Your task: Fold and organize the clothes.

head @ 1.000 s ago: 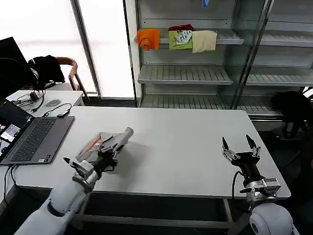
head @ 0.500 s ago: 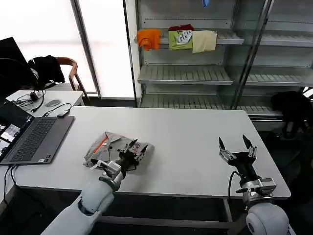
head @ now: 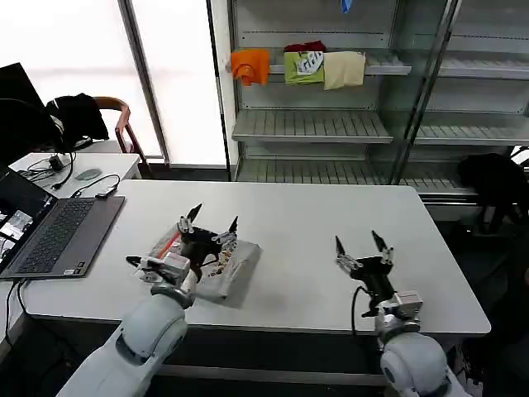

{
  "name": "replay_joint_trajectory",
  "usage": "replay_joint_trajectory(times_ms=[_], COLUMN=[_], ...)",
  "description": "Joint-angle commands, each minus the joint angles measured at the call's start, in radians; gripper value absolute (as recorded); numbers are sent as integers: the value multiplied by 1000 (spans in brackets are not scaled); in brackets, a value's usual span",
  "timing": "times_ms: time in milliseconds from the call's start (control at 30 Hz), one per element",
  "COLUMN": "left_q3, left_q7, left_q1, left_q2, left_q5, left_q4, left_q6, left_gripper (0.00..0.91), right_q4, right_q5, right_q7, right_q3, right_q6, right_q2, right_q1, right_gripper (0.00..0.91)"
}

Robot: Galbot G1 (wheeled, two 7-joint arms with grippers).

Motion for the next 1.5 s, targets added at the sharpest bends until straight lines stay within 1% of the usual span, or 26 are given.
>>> replay_joint_trajectory(times_ms=[33,67,133,333,533,800,867,1067,1100,1133,1200,1233,1267,1300,1333,1500], left_q3=[-302,-310,-327,-301,-279,-271,-270,-269,-268,-267,-267,-267,-267,-267,-267,-264], left_q7=[11,20,53,76,92,100,103,107,106,106,106,106,106,106,105,106], left_q1=[286,296,324,341,332,336,336,334,334,335,336,336,336,336,335,333], left_q2=[0,-7,-18,-43,-49,-55,-55,-55,-56,-56,-57,-58,-59,-59,-60,-63], left_q5=[9,9,14,65,88,92,92,92,92,92,92,92,92,92,91,91], left_q4=[-206,-203,-192,-166,-160,-149,-148,-148,-148,-149,-149,-149,-149,-150,-151,-149], left_q6=[79,75,38,-4,-8,-12,-12,-12,-12,-12,-12,-12,-12,-12,-12,-13], left_gripper=[907,907,907,907,907,907,907,907,907,907,907,907,907,907,907,907], right_q4=[-134,-141,-164,-187,-205,-249,-271,-338,-348,-356,-371,-380,-383,-386,-388,-388], right_q5=[76,85,117,167,186,275,300,302,302,302,303,302,302,302,302,301], right_q7=[14,22,45,64,72,78,84,125,140,150,163,174,178,179,182,185], right_q3=[-357,-373,-407,-427,-424,-405,-397,-397,-397,-397,-399,-402,-404,-405,-406,-406], right_q6=[-173,-188,-212,-235,-213,-172,-161,-136,-131,-131,-127,-121,-116,-114,-109,-97], right_q2=[136,142,159,189,226,265,279,325,334,343,357,366,369,372,374,374], right_q1=[178,181,182,184,205,222,225,248,251,256,264,268,269,271,271,269], right_gripper=[907,907,907,907,907,907,907,907,907,867,695,312,111,40,0,0])
